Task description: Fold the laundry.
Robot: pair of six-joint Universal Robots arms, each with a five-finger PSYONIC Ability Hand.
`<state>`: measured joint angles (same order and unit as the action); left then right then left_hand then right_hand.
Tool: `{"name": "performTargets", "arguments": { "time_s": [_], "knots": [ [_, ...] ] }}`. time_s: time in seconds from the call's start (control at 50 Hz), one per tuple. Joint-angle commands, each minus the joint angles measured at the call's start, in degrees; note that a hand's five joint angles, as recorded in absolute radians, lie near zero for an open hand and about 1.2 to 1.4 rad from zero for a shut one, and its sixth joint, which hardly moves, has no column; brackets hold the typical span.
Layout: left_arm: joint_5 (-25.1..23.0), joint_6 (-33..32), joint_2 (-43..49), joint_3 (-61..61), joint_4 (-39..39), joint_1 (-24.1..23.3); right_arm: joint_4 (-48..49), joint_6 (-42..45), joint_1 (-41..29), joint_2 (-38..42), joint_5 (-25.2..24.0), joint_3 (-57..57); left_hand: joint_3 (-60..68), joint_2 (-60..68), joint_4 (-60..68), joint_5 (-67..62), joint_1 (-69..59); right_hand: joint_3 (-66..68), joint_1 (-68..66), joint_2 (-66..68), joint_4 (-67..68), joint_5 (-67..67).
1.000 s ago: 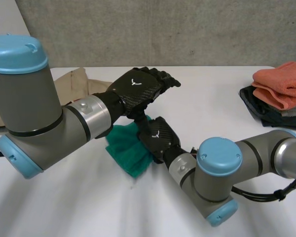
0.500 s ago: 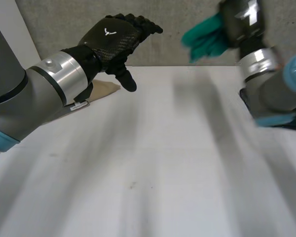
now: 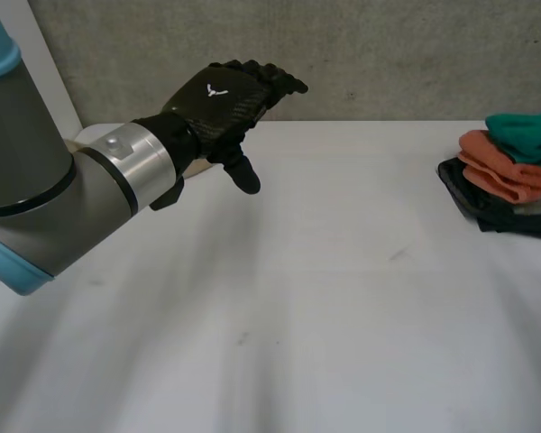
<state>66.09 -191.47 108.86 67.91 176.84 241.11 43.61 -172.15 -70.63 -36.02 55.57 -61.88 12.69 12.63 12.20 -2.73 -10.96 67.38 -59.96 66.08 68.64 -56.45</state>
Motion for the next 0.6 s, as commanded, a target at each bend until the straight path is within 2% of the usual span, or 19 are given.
{"name": "performTargets", "arguments": {
  "time_s": [0.02, 0.04, 0.06, 0.08, 0.1, 0.2, 0.28, 0.42, 0.5, 0.52, 0.58, 0.6],
  "knots": [
    [0.0, -0.05, 0.65, 0.03, 0.0, -0.65, -0.1, -0.29, 2.51, -3.53, -2.57, -2.8, -1.3, -1.23, -0.8, 1.34, -0.43, 12.62, -20.04, 13.92, 11.36, -13.55],
    [0.0, -0.05, 0.65, 0.03, 0.0, -0.73, -0.1, -0.29, 2.51, -4.23, -2.49, -2.89, -1.3, -1.23, -0.8, 1.34, -0.43, -3.14, -4.28, -1.84, -4.4, 2.21],
    [0.0, -0.05, 0.65, 0.03, 0.0, -0.73, -0.54, -0.38, 2.69, -5.45, -2.31, -2.89, -1.3, -1.23, -0.8, 1.34, -0.43, -37.44, 30.01, -36.14, -38.7, 36.51],
    [0.0, -0.05, 0.56, 0.03, 0.0, -0.73, -0.8, -0.46, 2.86, -6.25, -2.31, -2.98, -1.3, -1.23, -0.8, 1.34, -0.43, -52.93, 45.51, -51.63, -54.19, 52.0],
    [0.0, -0.05, 0.48, 0.03, 0.0, -0.73, -0.98, -0.55, 2.95, -6.95, -2.22, -3.24, -1.3, -1.23, -0.8, 1.34, -0.43, -57.38, 49.96, -56.08, -58.64, 56.45],
    [0.0, 0.04, 0.04, -0.06, 0.0, -1.0, -3.96, -1.6, 4.01, -12.49, -1.78, -5.0, -1.3, -1.23, -0.8, 1.34, -0.43, -57.38, 49.96, -56.08, -58.64, 56.45],
    [0.0, 0.13, -0.23, -0.06, 0.0, -2.31, -10.28, -1.96, 5.24, -17.06, -2.75, -6.32, -1.3, -1.23, -0.8, 1.34, -0.43, -57.38, 49.96, -56.08, -58.64, 56.45],
    [0.09, 0.22, -0.84, 0.29, 0.0, -5.13, -26.54, 0.06, 7.61, -23.83, -1.43, -7.29, -1.3, -1.23, -0.8, 1.34, -0.43, -57.38, 49.96, -56.08, -58.64, 56.45],
    [0.0, 0.22, -2.51, 0.73, 0.09, -5.65, -36.47, 7.51, 11.04, -27.69, 3.83, -6.41, -1.47, -1.4, -0.97, 1.51, -0.26, -57.38, 49.96, -56.08, -58.64, 56.45],
    [0.0, 0.22, -2.86, 0.73, 0.09, -5.83, -39.27, 12.23, 11.56, -29.18, 7.06, -6.06, -1.47, -1.4, -0.97, 1.51, -0.26, -57.38, 49.96, -56.08, -58.64, 56.45],
    [0.09, 0.3, -4.18, 0.12, 0.53, -5.92, -40.09, 19.12, 11.39, -31.39, 12.26, -4.83, -1.47, -1.4, -0.97, 1.51, -0.26, -57.38, 49.96, -56.08, -58.64, 56.45],
    [0.09, 0.48, -4.62, -0.06, 0.79, -5.83, -38.96, 22.62, 10.96, -32.53, 15.67, -4.31, -1.63, -1.57, -1.14, 1.68, -0.09, -57.38, 49.96, -56.08, -58.64, 56.45]
  ]
}}
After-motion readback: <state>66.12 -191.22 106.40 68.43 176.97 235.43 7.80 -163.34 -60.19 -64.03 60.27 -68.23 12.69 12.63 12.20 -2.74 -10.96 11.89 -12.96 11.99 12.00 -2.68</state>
